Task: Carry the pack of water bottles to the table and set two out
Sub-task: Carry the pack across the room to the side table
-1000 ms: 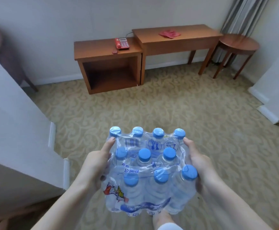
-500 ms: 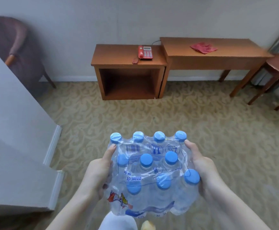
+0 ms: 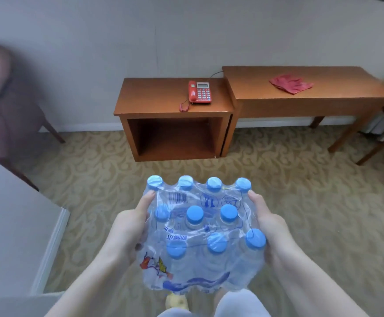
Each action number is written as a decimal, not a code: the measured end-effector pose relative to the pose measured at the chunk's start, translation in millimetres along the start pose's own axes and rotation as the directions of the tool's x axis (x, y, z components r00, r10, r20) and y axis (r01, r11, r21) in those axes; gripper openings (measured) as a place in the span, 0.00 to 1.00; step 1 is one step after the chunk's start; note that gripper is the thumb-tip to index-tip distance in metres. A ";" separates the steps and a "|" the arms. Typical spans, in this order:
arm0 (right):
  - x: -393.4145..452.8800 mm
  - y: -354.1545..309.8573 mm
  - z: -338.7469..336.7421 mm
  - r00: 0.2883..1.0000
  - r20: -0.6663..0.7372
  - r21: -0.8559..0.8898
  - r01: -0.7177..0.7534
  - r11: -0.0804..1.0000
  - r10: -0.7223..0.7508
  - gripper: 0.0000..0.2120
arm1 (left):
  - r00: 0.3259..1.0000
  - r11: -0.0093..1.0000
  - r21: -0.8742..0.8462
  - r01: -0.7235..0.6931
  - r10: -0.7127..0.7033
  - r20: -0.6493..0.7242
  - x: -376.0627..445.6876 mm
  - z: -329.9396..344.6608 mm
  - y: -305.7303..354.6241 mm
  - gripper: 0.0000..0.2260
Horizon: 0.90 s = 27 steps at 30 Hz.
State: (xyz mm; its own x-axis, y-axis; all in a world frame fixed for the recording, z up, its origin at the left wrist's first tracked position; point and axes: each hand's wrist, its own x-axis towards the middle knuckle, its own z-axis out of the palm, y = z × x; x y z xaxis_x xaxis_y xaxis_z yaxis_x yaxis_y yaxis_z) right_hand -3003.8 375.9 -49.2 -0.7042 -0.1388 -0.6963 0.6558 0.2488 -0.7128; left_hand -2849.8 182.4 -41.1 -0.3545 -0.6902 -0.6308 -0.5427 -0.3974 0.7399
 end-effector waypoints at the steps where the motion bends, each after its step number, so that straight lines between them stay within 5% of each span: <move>1: 9.9 -13.8 4.8 1.000 0.003 0.002 0.001 1.000 -0.001 0.35 | 1.000 1.000 -0.001 -0.006 0.006 0.004 10.5 5.1 15.4 0.24; 10: 139.7 -136.2 48.7 0.998 0.064 -0.058 0.014 0.998 -0.010 0.31 | 1.000 0.998 -0.058 0.023 -0.023 0.005 127.4 72.7 114.5 0.24; 17: 239.0 -235.5 89.2 0.995 0.088 -0.154 0.049 0.987 -0.035 0.33 | 0.997 0.991 -0.130 0.046 -0.054 -0.061 203.4 114.9 195.8 0.33; 27: 334.2 -330.6 211.2 0.983 0.184 -0.206 0.032 0.978 0.006 0.33 | 0.989 0.985 -0.164 0.045 -0.067 -0.134 326.7 94.9 292.7 0.31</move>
State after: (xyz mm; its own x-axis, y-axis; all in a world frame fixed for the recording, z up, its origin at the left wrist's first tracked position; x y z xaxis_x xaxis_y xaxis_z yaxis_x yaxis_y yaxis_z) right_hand -3398.4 44.9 -64.1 -0.6381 -0.3109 -0.7044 0.5627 0.4361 -0.7022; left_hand -3196.8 -102.0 -52.7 -0.2124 -0.7365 -0.6422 -0.4257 -0.5218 0.7392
